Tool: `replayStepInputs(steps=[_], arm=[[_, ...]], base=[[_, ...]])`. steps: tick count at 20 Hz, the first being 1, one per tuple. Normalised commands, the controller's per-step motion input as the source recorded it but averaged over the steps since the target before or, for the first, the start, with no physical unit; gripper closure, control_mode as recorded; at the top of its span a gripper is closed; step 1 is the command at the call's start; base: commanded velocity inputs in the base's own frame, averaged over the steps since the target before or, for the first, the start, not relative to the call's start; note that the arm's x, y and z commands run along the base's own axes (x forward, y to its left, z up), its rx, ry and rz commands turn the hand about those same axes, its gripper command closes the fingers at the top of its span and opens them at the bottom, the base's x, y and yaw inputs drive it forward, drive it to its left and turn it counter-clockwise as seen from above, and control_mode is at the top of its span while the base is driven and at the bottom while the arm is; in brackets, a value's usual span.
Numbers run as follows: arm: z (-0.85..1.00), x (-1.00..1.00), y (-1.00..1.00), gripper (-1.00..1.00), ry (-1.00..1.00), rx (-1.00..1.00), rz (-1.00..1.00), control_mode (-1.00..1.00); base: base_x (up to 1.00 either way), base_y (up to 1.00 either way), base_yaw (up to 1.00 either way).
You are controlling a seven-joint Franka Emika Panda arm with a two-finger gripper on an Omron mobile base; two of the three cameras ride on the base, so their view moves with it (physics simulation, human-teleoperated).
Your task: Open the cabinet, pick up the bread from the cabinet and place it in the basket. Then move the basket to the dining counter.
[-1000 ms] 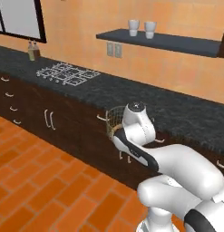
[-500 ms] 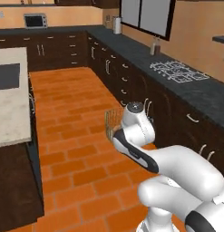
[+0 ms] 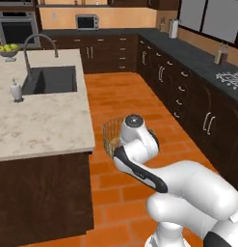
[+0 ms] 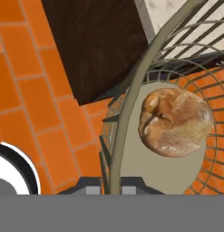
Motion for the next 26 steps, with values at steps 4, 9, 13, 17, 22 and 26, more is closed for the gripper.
replayStepInputs(steps=[4,9,13,17,22,26], arm=[[0.0,0.0,0.0,1.0,0.0,0.0,0.0,1.0],[0.0,0.0,0.0,1.0,0.0,0.0,0.0,1.0],[0.0,0.0,0.0,1.0,0.0,0.0,0.0,1.0],[0.0,0.0,0.0,1.0,0.0,0.0,0.0,1.0],[0.0,0.0,0.0,1.0,0.0,0.0,0.0,1.0],[0.0,0.0,0.0,1.0,0.0,0.0,0.0,1.0]], base=[[0.04,0.94,0.05],[0.0,0.94,0.0],[-0.03,1.0,0.0],[-0.08,1.0,0.0],[0.0,1.0,-0.03],[0.06,1.0,-0.12]])
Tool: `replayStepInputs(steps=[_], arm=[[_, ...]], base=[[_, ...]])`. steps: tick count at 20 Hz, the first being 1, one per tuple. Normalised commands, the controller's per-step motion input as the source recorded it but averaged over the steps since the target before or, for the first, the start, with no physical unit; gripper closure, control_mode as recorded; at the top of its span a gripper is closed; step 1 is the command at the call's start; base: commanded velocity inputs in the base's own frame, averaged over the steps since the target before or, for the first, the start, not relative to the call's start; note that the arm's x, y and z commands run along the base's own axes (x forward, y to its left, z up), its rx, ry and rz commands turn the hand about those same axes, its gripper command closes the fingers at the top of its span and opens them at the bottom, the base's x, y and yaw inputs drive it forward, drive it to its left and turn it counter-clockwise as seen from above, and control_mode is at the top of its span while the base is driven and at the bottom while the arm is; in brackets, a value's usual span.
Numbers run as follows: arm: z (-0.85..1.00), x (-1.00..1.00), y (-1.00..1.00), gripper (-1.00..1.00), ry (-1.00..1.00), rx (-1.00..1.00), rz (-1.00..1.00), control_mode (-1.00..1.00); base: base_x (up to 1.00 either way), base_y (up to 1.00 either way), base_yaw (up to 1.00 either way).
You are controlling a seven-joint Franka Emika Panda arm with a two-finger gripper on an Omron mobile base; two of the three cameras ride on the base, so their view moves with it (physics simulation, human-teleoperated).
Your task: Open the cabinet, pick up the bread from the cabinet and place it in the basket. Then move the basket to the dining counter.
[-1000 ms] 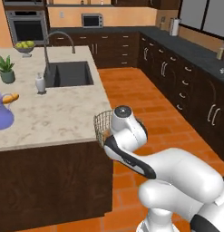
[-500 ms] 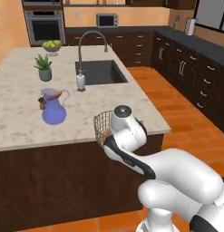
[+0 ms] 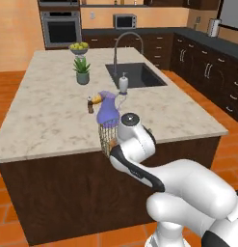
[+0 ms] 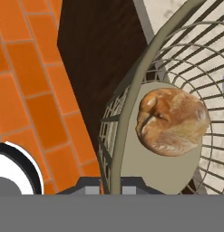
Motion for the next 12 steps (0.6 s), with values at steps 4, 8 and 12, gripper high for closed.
replayStepInputs(steps=[4,8,12], arm=[[0.0,0.0,0.0,1.0,0.0,0.0,0.0,1.0],[0.0,0.0,0.0,1.0,0.0,0.0,0.0,1.0],[0.0,0.0,0.0,1.0,0.0,0.0,0.0,1.0]], base=[[0.39,1.0,-0.1],[0.42,1.0,-0.1],[0.57,0.66,0.0]])
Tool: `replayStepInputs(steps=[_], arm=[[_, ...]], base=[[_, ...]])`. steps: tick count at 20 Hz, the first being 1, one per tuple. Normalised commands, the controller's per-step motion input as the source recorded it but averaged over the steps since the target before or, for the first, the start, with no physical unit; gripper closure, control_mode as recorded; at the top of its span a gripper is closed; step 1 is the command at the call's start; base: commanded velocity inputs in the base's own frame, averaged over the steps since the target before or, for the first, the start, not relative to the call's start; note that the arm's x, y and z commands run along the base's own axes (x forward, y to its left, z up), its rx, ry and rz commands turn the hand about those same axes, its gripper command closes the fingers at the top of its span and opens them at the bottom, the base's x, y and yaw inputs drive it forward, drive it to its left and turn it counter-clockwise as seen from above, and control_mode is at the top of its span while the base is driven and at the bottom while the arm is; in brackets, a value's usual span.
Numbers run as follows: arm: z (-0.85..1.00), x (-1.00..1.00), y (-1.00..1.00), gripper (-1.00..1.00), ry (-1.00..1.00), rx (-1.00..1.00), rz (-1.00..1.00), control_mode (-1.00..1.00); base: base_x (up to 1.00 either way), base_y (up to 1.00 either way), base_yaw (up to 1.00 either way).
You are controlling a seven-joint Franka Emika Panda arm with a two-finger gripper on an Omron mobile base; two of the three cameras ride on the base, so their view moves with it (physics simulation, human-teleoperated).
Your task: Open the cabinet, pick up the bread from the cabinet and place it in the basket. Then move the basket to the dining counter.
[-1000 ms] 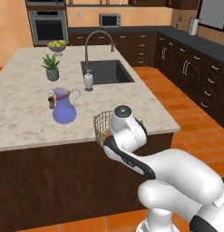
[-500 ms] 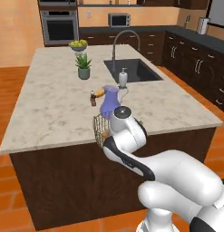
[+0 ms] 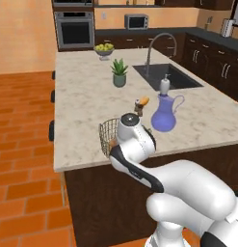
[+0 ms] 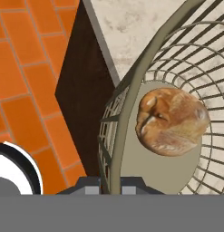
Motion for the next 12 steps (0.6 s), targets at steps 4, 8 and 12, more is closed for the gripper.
replayStepInputs(steps=[4,8,12], arm=[[0.0,0.0,0.0,1.0,0.0,0.0,0.0,1.0],[0.0,0.0,0.0,1.0,0.0,0.0,0.0,1.0],[0.0,0.0,0.0,1.0,0.0,0.0,0.0,1.0]], base=[[0.62,0.6,-0.01],[0.61,0.3,-0.05],[0.57,0.16,-0.06]])
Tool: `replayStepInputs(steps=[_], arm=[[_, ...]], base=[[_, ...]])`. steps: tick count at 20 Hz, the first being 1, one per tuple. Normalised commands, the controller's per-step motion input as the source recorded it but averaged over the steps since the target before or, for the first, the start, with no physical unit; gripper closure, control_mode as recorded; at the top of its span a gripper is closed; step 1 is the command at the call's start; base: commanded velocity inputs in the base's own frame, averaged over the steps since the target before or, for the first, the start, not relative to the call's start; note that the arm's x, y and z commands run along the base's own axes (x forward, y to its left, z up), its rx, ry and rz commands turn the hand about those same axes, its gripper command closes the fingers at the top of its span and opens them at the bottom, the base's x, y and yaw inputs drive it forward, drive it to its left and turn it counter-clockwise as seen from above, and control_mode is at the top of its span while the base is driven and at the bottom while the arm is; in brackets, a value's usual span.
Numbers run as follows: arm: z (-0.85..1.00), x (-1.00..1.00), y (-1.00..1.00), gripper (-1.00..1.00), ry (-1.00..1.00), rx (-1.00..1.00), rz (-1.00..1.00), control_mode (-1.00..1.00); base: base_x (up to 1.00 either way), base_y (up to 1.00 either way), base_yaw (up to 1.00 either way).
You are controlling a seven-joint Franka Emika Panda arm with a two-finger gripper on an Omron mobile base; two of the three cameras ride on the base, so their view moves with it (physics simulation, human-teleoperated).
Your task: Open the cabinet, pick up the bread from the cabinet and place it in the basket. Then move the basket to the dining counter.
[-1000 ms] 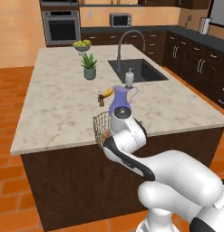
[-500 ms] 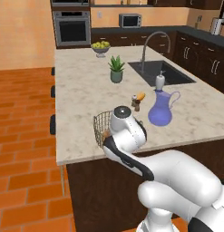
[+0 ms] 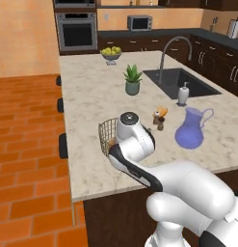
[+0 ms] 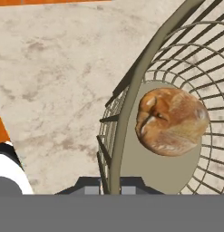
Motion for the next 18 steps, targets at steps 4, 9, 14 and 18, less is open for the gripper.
replayStepInputs(steps=[4,9,14,18], arm=[[0.0,0.0,0.0,1.0,0.0,0.0,0.0,1.0],[0.0,0.0,0.0,1.0,0.0,0.0,0.0,1.0],[-0.04,0.7,-0.02,1.0,0.06,0.0,-0.03,-1.0],[-0.09,1.0,-0.38,1.0,0.16,0.0,-0.03,-1.0]], base=[[0.48,0.16,-0.05],[0.0,0.0,-0.01],[0.06,0.0,0.0],[0.0,0.0,0.0]])
